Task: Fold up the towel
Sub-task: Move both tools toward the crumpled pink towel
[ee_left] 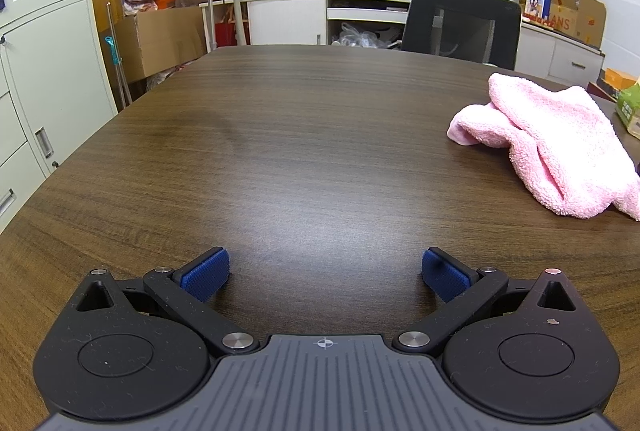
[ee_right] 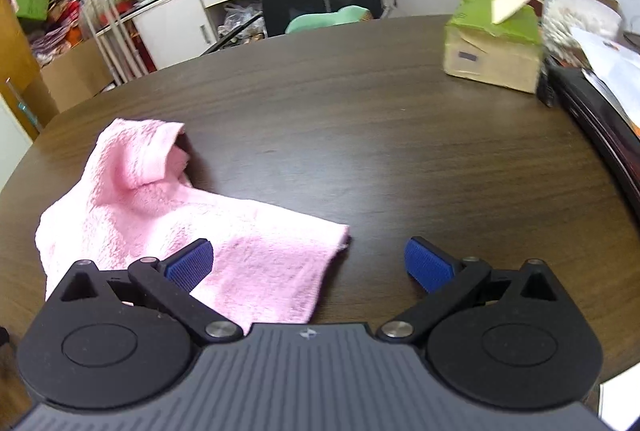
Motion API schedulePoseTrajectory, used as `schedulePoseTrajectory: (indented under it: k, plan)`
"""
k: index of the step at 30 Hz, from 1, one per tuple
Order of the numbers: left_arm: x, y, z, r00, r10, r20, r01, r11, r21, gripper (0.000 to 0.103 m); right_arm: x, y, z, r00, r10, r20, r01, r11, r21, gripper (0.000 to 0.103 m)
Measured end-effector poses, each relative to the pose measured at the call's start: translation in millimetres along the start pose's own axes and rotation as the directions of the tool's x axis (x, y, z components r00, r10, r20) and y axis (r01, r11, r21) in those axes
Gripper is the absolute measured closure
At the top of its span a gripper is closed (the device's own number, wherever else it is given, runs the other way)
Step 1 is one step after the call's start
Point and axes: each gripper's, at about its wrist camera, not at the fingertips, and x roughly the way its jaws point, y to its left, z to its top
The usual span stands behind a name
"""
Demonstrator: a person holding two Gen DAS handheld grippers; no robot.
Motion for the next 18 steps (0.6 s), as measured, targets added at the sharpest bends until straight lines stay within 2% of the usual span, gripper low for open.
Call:
schedulePoseTrajectory:
  k: [7, 10, 12, 15, 17, 18]
  plan:
    - [1.4, -4.4, 1.8, 1.0, 0.014, -0.001, -0.014, 1.0, -0.005, 0.0, 0.5, 11.3, -6.7, 0.999, 0.022, 0.029, -0.02, 0.998, -0.066, 0.001]
    - [0.8, -11.1, 5.2, 0.999, 0.038, -0.004, -0.038, 0.999, 0.023, 0.0, 0.4, 9.6, -6.9, 0.998, 0.044, 0.043, -0.041, 0.997, -0.072, 0.004]
    - [-1.9, -17.7, 10.7, 0.999, 0.053, 0.0, -0.052, 0.997, 0.06, 0.0, -0.3, 8.4, -6.0, 0.998, 0.056, 0.041, -0.052, 0.995, -0.082, 0.011]
    - [-15.3, -27.1, 25.5, 0.998, 0.045, 0.049, -0.048, 0.996, 0.073, 0.0, -1.7, 7.9, -5.2, 0.998, 0.049, 0.038, -0.045, 0.994, -0.099, 0.03]
    - [-22.2, -32.5, 37.7, 0.998, 0.02, 0.059, -0.023, 0.998, 0.06, 0.0, -3.6, 4.2, -4.1, 0.998, 0.058, 0.034, -0.055, 0.994, -0.094, 0.049]
    - [-23.7, -35.5, 43.6, 0.998, 0.009, 0.054, -0.012, 0.998, 0.055, 0.0, -3.7, 1.8, -3.6, 0.997, 0.069, 0.031, -0.066, 0.994, -0.086, 0.051]
